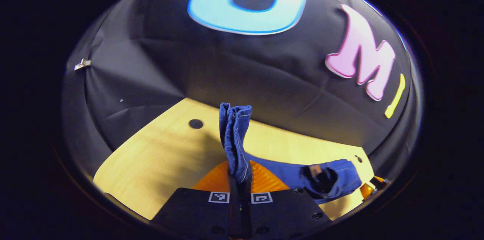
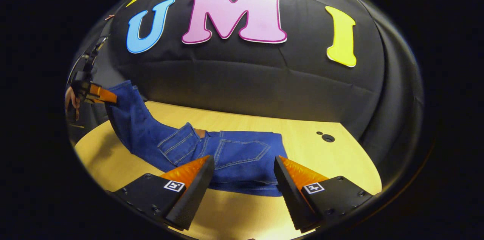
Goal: Grasp the waist and the cuffs of the jeans and fold them to make the two legs overlap; first hold the waist and fold one-third of the jeans toward the cuffs, then hold the cuffs and fold the remaining one-third in the same direction to finish folding.
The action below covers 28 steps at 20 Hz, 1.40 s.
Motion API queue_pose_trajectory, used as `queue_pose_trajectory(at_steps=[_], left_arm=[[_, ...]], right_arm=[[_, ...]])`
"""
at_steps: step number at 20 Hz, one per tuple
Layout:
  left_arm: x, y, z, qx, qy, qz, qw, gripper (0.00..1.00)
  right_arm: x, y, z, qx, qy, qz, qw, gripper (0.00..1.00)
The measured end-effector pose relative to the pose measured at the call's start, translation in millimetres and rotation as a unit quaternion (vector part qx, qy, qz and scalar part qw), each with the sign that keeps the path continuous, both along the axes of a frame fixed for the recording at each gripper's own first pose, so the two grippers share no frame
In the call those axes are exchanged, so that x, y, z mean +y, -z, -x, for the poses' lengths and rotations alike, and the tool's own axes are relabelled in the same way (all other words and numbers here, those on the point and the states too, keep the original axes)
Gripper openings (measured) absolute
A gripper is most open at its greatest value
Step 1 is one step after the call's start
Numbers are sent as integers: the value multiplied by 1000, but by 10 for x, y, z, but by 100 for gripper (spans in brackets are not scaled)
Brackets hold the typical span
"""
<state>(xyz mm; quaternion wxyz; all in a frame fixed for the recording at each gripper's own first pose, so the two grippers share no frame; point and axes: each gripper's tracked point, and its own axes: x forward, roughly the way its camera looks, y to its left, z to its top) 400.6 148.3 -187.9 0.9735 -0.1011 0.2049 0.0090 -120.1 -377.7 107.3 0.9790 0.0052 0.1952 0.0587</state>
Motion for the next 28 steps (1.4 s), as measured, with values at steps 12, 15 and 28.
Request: queue_pose_trajectory(at_steps=[12, 15, 28], left_arm=[[-3034, -318, -206, 3, 154, -9, 988, 6], [-3597, 108, -196, 42, 181, -35, 982, 6], [-4252, 987, 110, 63, 233, 2, 970, 98]], right_arm=[[-1278, -244, 449, 17, 86, 26, 996, 96], [-1537, -201, 637, 32, 104, 22, 994, 97], [-1712, -78, 1089, 65, 122, -8, 990, 96]])
